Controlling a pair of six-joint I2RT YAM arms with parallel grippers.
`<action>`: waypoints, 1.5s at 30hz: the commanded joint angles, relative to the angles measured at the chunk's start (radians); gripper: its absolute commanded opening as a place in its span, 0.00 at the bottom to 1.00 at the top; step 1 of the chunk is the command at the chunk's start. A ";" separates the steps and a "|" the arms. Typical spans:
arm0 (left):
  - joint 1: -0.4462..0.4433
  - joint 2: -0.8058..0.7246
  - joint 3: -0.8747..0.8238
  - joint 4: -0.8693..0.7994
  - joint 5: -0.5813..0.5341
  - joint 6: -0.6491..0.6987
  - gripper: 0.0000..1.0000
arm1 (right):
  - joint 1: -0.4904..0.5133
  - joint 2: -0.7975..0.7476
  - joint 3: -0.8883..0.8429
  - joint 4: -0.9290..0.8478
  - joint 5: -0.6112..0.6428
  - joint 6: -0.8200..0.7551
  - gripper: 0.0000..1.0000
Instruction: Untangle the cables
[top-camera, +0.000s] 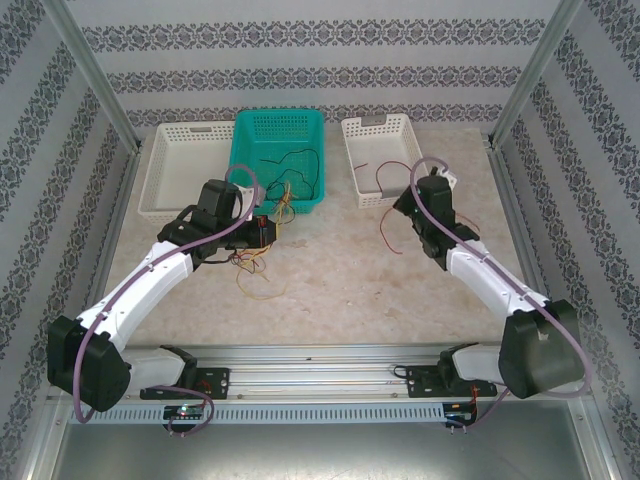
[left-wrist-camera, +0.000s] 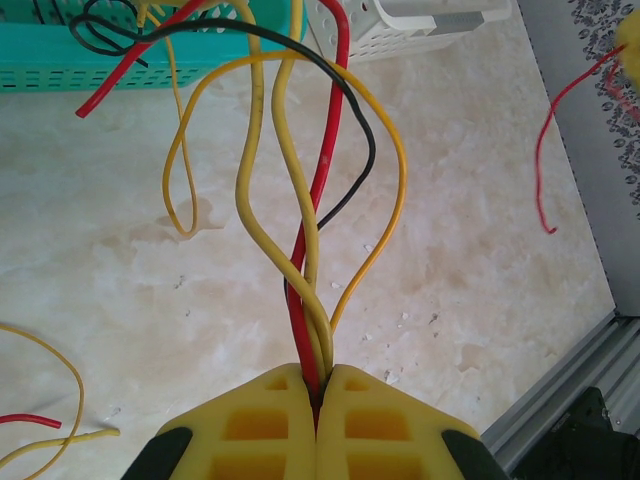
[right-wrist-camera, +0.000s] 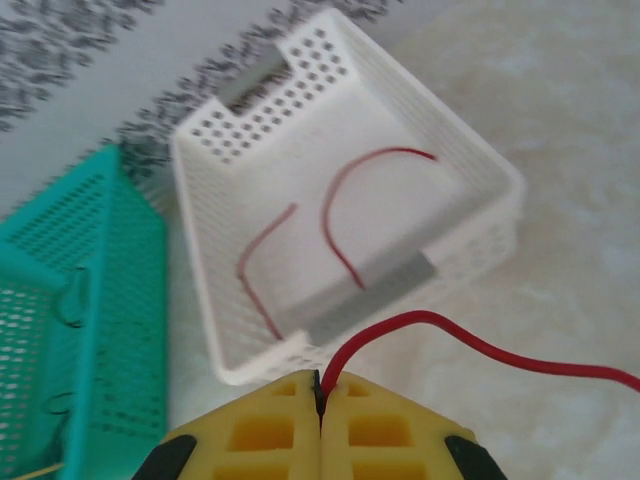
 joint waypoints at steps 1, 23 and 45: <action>-0.008 0.007 0.018 0.011 0.022 0.002 0.00 | 0.015 0.022 0.150 -0.061 -0.050 -0.057 0.00; -0.044 0.001 0.009 0.021 0.024 0.033 0.00 | -0.125 0.976 1.151 -0.348 -0.578 0.070 0.00; -0.140 -0.005 -0.036 0.164 0.036 -0.108 0.00 | 0.016 0.331 0.564 -0.231 -0.575 -0.158 0.47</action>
